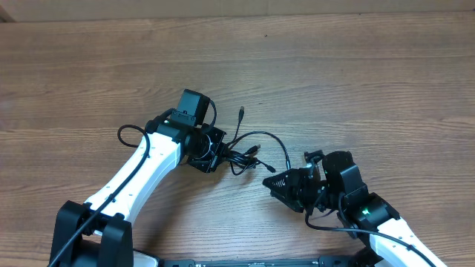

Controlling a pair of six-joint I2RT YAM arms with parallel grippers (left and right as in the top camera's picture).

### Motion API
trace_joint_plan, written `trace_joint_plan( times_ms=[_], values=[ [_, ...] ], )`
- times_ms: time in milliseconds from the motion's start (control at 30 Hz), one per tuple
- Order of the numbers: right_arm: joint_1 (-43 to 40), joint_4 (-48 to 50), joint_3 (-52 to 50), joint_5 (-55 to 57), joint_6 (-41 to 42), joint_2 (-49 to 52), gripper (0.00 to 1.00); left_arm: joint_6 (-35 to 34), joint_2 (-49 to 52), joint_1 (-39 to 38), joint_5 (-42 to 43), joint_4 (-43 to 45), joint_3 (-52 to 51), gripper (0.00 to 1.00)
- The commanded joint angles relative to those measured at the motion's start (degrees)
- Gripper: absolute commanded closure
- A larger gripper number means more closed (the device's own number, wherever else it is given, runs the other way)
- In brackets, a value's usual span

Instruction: Untangle cables

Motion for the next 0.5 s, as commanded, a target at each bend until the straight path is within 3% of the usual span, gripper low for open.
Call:
trace_joint_plan(
  times_ms=[0,267,467],
  values=[
    [0.0,2.0,0.5,2.7,-2.4,0.0,0.46,-0.6,0.5,-0.1,1.7,0.0,0.0,0.96],
    [5.1,12.2,0.5,6.9,-4.2,0.7,0.4,-2.3,0.5,-0.2,7.2,-0.5,0.0,0.95],
    [10.9,13.0,0.5,18.9,-4.7,3.8,0.47,-7.7,0.5,-0.8,8.8,-3.9,0.0,0.9]
  ],
)
